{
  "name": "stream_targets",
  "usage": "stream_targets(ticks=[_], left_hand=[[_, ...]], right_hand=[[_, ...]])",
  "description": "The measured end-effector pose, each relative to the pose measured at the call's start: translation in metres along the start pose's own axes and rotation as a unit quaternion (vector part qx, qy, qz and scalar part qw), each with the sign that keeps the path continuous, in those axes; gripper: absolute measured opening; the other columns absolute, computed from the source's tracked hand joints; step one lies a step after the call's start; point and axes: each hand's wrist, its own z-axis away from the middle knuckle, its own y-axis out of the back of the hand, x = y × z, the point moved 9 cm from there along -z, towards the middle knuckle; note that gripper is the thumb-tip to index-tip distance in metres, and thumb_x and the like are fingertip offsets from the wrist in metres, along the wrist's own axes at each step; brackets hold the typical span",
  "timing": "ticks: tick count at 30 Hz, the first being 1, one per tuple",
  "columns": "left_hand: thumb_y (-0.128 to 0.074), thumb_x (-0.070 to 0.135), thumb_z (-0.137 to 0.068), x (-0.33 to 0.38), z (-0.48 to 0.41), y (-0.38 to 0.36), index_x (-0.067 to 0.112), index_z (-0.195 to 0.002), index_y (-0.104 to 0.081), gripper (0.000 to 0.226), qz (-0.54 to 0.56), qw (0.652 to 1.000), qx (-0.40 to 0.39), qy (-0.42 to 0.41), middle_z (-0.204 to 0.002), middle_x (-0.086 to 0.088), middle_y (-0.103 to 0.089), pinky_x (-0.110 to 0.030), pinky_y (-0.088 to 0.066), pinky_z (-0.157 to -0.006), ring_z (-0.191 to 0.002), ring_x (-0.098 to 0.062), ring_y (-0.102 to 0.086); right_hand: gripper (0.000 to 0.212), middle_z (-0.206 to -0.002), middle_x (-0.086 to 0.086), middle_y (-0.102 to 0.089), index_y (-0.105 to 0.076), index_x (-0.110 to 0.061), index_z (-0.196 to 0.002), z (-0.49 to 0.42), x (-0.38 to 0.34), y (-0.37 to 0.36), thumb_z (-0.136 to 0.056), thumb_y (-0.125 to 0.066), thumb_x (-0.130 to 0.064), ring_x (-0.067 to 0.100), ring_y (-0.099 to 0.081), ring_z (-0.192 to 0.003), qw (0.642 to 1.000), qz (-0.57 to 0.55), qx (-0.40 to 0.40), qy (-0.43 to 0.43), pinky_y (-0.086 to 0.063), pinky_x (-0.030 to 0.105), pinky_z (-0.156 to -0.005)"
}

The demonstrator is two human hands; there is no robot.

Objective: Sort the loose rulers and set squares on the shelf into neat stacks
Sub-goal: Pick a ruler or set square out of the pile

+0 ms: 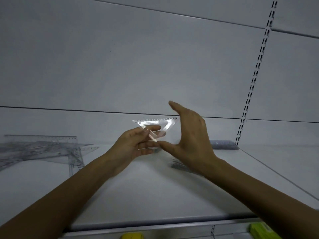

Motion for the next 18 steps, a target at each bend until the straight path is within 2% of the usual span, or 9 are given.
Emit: stream_targets(ticks=[4,8,10,12,16,18], left_hand=[[-0.039,0.027,-0.097,-0.001,-0.002,0.009,0.021,-0.114,-0.062,0.029,0.015,0.999,0.030,-0.001,-0.114,0.000,-0.069,-0.019,-0.052,-0.069,-0.093,-0.015,-0.069],[-0.038,0.029,-0.098,-0.004,-0.003,0.009,0.023,-0.113,-0.062,0.029,0.003,0.999,0.037,0.000,-0.113,0.004,-0.069,-0.020,-0.052,-0.072,-0.094,-0.014,-0.069],[-0.036,0.029,-0.099,-0.004,-0.002,0.006,0.024,-0.114,-0.061,0.029,-0.004,1.000,0.024,0.001,-0.112,0.007,-0.070,-0.020,-0.052,-0.074,-0.095,-0.012,-0.069],[-0.036,0.030,-0.099,-0.005,-0.003,0.009,0.023,-0.114,-0.060,0.029,-0.010,1.000,0.026,0.001,-0.110,0.008,-0.070,-0.019,-0.053,-0.075,-0.096,-0.010,-0.068],[-0.041,0.028,-0.098,-0.009,-0.007,0.027,0.016,-0.117,-0.060,0.030,-0.006,0.997,0.080,0.004,-0.109,0.002,-0.071,-0.023,-0.056,-0.076,-0.093,-0.016,-0.070],[-0.040,0.028,-0.099,-0.011,-0.008,0.033,0.017,-0.116,-0.061,0.029,-0.020,0.996,0.090,0.007,-0.109,0.003,-0.071,-0.019,-0.055,-0.070,-0.089,-0.014,-0.070]], right_hand=[[0.098,-0.145,-0.001,-0.041,-0.030,-0.019,-0.144,-0.009,0.012,0.009,-0.065,-0.075,-0.054,0.015,-0.036,-0.131,1.000,0.004,-0.008,-0.015,-0.019,0.030,-0.109],[0.079,-0.134,-0.002,-0.055,-0.045,-0.019,-0.137,-0.008,-0.002,-0.009,-0.072,-0.060,-0.062,0.014,-0.047,-0.124,0.993,0.078,-0.075,0.052,-0.018,0.039,-0.112],[0.062,-0.130,-0.005,-0.058,-0.050,-0.022,-0.132,-0.010,-0.003,-0.025,-0.079,-0.064,-0.051,0.014,-0.051,-0.121,0.985,0.104,-0.122,0.063,-0.014,0.036,-0.113],[0.055,-0.130,-0.008,-0.057,-0.051,-0.025,-0.131,-0.018,0.002,-0.033,-0.081,-0.066,-0.044,0.012,-0.051,-0.120,0.984,0.093,-0.147,0.047,-0.016,0.033,-0.112],[0.069,-0.140,-0.009,-0.048,-0.044,-0.027,-0.137,-0.025,0.003,-0.059,-0.078,-0.064,-0.056,0.010,-0.040,-0.131,0.968,0.070,-0.236,0.042,-0.015,0.037,-0.115],[0.065,-0.139,-0.008,-0.048,-0.046,-0.026,-0.136,-0.027,0.001,-0.066,-0.080,-0.064,-0.053,0.011,-0.041,-0.130,0.969,0.067,-0.233,0.047,-0.019,0.036,-0.114]])
